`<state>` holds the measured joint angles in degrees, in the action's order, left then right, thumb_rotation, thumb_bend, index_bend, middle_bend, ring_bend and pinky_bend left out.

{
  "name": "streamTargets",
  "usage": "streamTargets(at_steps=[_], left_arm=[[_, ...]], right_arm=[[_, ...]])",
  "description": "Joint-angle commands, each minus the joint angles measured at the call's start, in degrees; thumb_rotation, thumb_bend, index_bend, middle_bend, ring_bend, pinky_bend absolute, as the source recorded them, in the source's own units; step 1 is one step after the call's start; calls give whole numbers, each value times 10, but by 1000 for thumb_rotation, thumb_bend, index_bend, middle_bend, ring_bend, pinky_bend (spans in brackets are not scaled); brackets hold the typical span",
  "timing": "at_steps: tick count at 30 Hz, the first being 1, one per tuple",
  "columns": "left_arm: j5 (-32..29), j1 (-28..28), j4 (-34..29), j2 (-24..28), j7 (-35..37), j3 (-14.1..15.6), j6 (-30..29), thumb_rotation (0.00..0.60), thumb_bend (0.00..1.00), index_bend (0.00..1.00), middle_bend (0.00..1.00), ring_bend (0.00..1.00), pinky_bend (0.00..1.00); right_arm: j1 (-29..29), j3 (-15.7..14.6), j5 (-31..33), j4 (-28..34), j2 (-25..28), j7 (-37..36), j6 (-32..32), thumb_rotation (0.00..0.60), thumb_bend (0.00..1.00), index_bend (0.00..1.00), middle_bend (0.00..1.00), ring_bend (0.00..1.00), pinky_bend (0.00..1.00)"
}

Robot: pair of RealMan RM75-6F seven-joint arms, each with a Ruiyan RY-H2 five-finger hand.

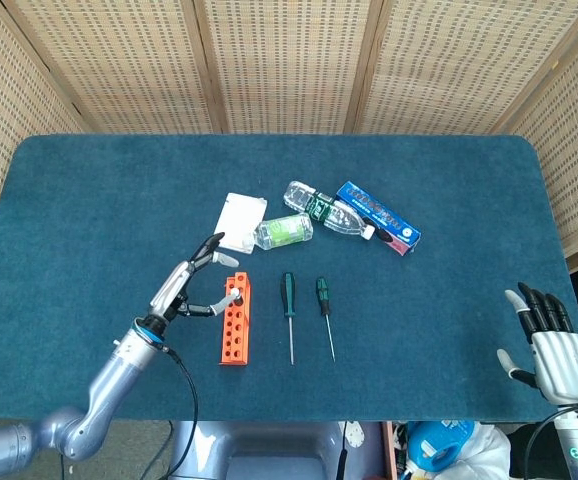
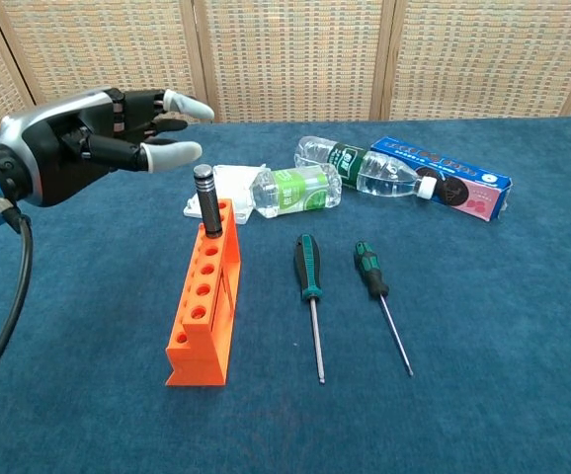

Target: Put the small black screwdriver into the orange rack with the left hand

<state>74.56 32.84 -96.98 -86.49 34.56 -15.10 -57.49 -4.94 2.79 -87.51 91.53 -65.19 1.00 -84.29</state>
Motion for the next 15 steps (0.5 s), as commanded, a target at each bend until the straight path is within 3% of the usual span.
streamTargets(at_steps=[1,8,15], left_arm=[[13,-4,-24,17,1,-7,-15,600,310,326,5,0,0],[51,-21,-65,56,-16,-8,-62,600,310,316,5,0,0],[121,-62,-49,103,-111,26,-137,600,308,291,0,0,0]], right_arm=[[0,0,0,0,0,0,0,600,281,57,0,0,0],[1,0,-2,0,1,-3,-3,600,281,57,0,0,0],[1,0,-4,-1,2,-3,-5,600,281,57,0,0,0]])
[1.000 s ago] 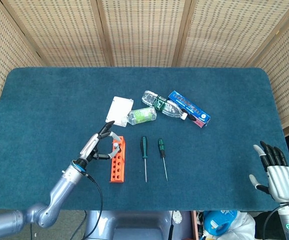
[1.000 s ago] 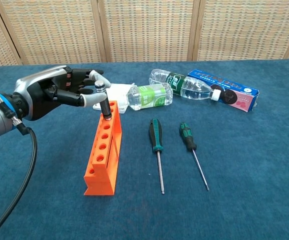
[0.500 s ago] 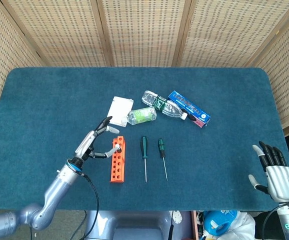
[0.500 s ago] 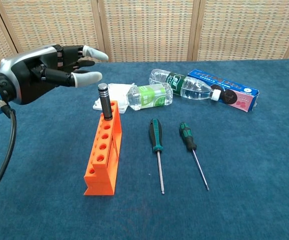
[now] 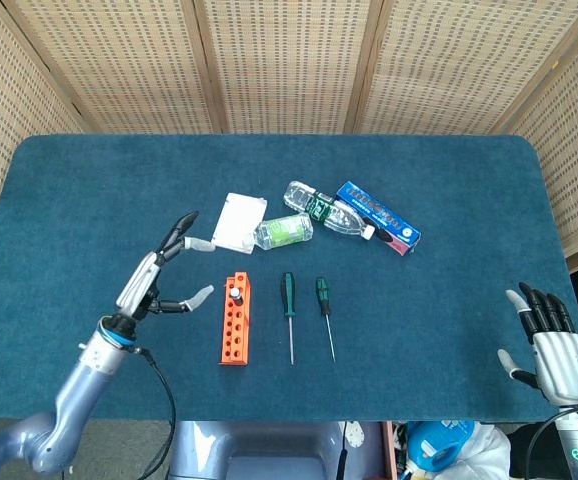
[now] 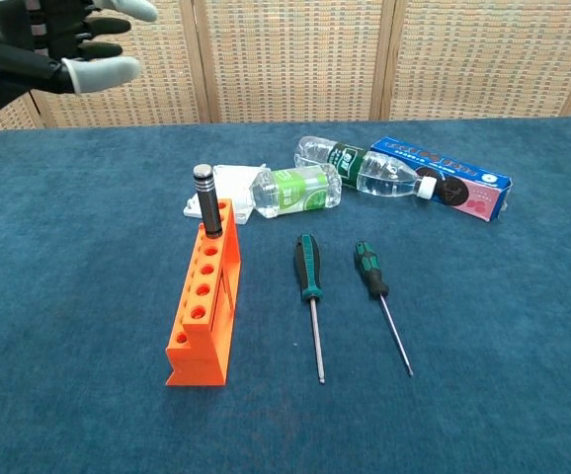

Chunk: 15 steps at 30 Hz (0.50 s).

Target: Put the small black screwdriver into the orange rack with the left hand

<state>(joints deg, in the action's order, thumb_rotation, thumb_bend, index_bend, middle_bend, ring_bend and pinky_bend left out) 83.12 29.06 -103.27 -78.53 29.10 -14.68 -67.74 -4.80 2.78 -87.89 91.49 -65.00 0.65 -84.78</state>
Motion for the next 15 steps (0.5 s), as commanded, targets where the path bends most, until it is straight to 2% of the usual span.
streamTargets(at_steps=[1,7,15], left_arm=[[45,-30,21,29,-80,30,-44,600,308,283,0,0,0],[73,-89,66,59,-289,85,-104,600,276,235,0,0,0],[33,-173,80,72,-452,136,-163,600,251,190,0,0,0]], right_arm=[[0,0,-1,0,0,2,-1,600,281,57,0,0,0],[0,-1,-7,0,-5,14,-5,600,281,57,0,0,0],[0,-2,-12,-2,-12,34,-9,600,281,57,0,0,0]])
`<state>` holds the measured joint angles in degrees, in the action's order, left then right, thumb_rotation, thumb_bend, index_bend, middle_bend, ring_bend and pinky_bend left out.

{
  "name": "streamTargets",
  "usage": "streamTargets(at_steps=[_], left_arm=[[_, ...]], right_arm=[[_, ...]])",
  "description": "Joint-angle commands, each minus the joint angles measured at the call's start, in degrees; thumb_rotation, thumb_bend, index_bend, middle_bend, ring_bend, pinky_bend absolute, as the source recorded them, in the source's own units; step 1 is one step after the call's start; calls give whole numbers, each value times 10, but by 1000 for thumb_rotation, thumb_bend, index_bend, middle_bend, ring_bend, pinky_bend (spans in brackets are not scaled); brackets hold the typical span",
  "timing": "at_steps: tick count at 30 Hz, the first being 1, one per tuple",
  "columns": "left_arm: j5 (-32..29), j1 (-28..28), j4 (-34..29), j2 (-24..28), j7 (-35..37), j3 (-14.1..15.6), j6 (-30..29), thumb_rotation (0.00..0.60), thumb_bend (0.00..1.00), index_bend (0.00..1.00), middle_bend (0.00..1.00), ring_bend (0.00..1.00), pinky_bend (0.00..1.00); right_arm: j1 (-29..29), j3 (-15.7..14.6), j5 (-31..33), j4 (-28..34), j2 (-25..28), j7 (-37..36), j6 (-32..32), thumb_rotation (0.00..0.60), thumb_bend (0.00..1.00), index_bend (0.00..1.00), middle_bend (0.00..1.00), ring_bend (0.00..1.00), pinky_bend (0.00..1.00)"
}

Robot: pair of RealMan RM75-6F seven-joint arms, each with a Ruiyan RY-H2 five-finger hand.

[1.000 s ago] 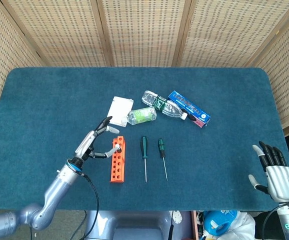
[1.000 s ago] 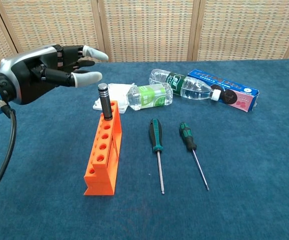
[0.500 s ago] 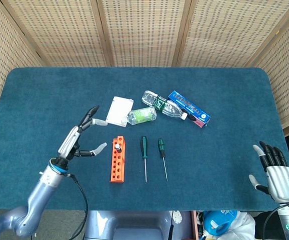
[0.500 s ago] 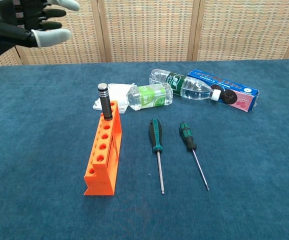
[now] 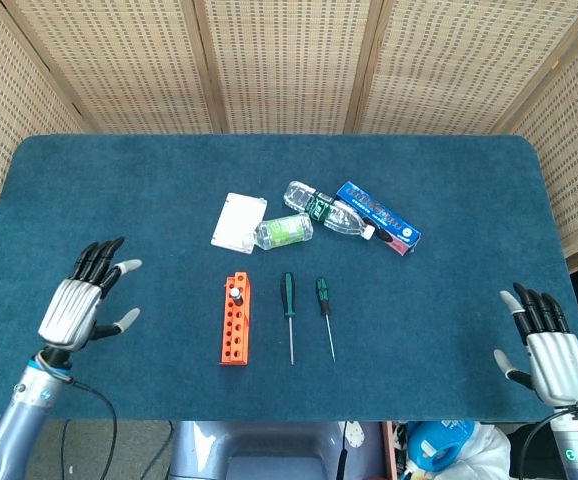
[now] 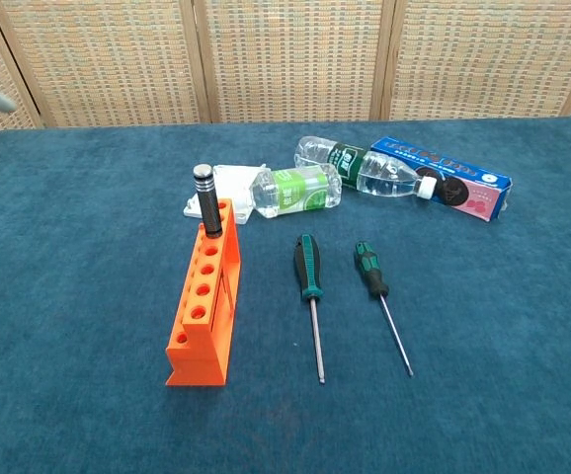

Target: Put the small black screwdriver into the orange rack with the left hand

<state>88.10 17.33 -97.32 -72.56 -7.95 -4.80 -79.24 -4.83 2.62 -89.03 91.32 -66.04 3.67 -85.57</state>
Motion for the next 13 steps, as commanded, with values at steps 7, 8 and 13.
streamTargets(at_steps=[7,8,13], left_arm=[[-6,-92,43,-4,-121,50,-96,600,240,145,0,0,0],[-5,-95,45,-5,-119,52,-98,600,237,134,0,0,0],[-8,-100,49,-3,-114,51,-96,600,226,99,0,0,0]], right_arm=[[-2,1,-2,0,-5,12,0,600,281,57,0,0,0],[-2,1,-2,0,-6,13,0,600,281,57,0,0,0],[-3,0,-3,0,-8,19,2,600,281,57,0,0,0]])
